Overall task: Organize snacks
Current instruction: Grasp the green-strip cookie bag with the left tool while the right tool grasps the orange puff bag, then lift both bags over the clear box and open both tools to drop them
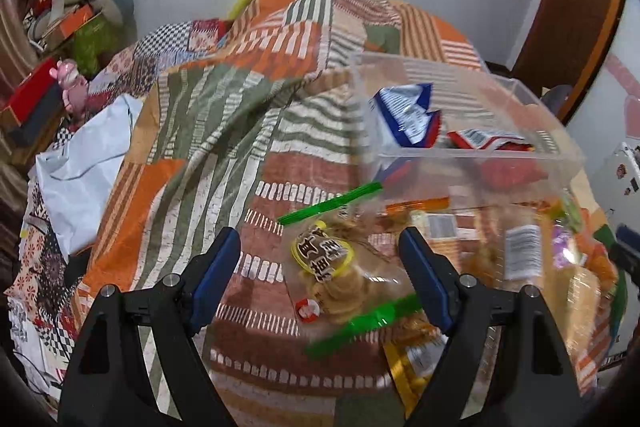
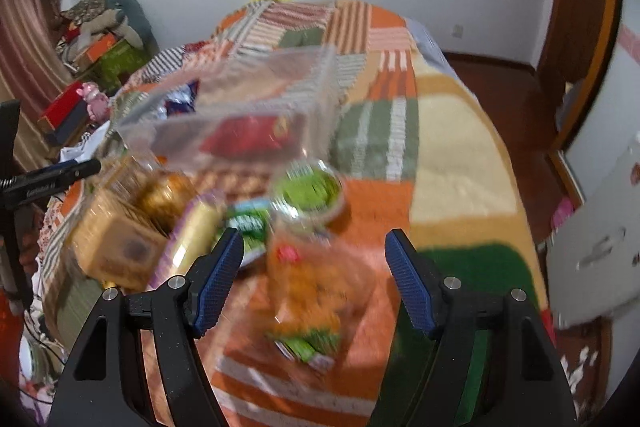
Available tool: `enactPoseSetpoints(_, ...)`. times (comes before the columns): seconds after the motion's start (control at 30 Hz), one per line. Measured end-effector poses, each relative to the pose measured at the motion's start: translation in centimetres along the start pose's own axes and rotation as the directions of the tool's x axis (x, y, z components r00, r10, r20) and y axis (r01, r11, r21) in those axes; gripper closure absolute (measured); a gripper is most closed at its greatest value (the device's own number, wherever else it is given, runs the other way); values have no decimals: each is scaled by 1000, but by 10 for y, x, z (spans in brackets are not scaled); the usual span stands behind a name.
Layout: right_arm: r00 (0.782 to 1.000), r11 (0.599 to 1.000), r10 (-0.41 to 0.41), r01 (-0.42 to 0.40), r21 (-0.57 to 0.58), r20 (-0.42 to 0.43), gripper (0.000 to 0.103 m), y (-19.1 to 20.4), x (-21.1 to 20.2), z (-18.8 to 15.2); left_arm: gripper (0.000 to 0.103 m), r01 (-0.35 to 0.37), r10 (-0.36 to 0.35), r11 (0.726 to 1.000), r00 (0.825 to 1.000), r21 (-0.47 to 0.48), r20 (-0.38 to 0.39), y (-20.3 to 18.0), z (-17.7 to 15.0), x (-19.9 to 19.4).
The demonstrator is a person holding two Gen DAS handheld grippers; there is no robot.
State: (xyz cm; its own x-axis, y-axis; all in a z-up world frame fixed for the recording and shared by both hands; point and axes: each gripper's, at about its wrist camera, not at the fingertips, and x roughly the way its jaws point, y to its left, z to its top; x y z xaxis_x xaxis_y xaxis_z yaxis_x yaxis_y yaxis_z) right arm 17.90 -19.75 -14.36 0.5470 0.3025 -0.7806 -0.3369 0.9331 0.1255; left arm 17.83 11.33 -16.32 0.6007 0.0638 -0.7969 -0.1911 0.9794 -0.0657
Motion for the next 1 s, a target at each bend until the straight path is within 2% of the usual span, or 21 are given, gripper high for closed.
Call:
enactPoseSetpoints(0.1, 1000, 1000, -11, 12, 28, -11, 32, -7, 2, -9, 21, -1, 1, 1000, 1000, -14, -21, 1, -2, 14)
enactPoseSetpoints(0.2, 999, 999, -12, 14, 51, -33, 26, -12, 5, -16, 21, -1, 0, 1000, 999, -22, -40, 4, -9, 23)
enactPoseSetpoints(0.37, 998, 997, 17, -12, 74, -62, 26, -13, 14, -23, 21, -20, 19, 1000, 997, -12, -72, 10, -24, 34)
enactPoseSetpoints(0.57, 996, 996, 39, -32, 88, -77, 25, -10, 26, -26, 22, -12, 11, 1000, 998, -27, -61, 14, -27, 37)
enactPoseSetpoints(0.63, 997, 996, 39, -33, 89, -73, 31, -8, 25, -27, 26, -14, 12, 999, 998, -30, -57, 14, -25, 38)
enactPoseSetpoints(0.67, 996, 995, 47, -40, 87, -73, 38, -7, 25, -27, 32, -15, 13, 999, 998, -31, -55, 14, -24, 39)
enactPoseSetpoints(0.7, 996, 995, 51, -45, 85, -72, 44, -7, 24, -27, 33, -13, 11, 999, 998, -32, -54, 14, -23, 40)
enactPoseSetpoints(0.77, 997, 996, 46, -41, 77, -68, 48, -6, 23, -27, 37, -5, 3, 999, 999, -39, -44, 15, -21, 39)
enactPoseSetpoints(0.87, 997, 996, 43, -38, 77, -62, 52, -7, 22, -26, 44, -8, 7, 1000, 1000, -30, -27, 14, -21, 35)
enactPoseSetpoints(0.97, 998, 997, 35, -32, 74, -47, 55, -6, 18, -25, 47, -15, 14, 1000, 1000, -12, -10, 11, -23, 29)
enactPoseSetpoints(1.0, 999, 997, 33, -30, 71, -42, 55, -6, 16, -24, 51, -15, 15, 1000, 1000, -8, -6, 10, -24, 26)
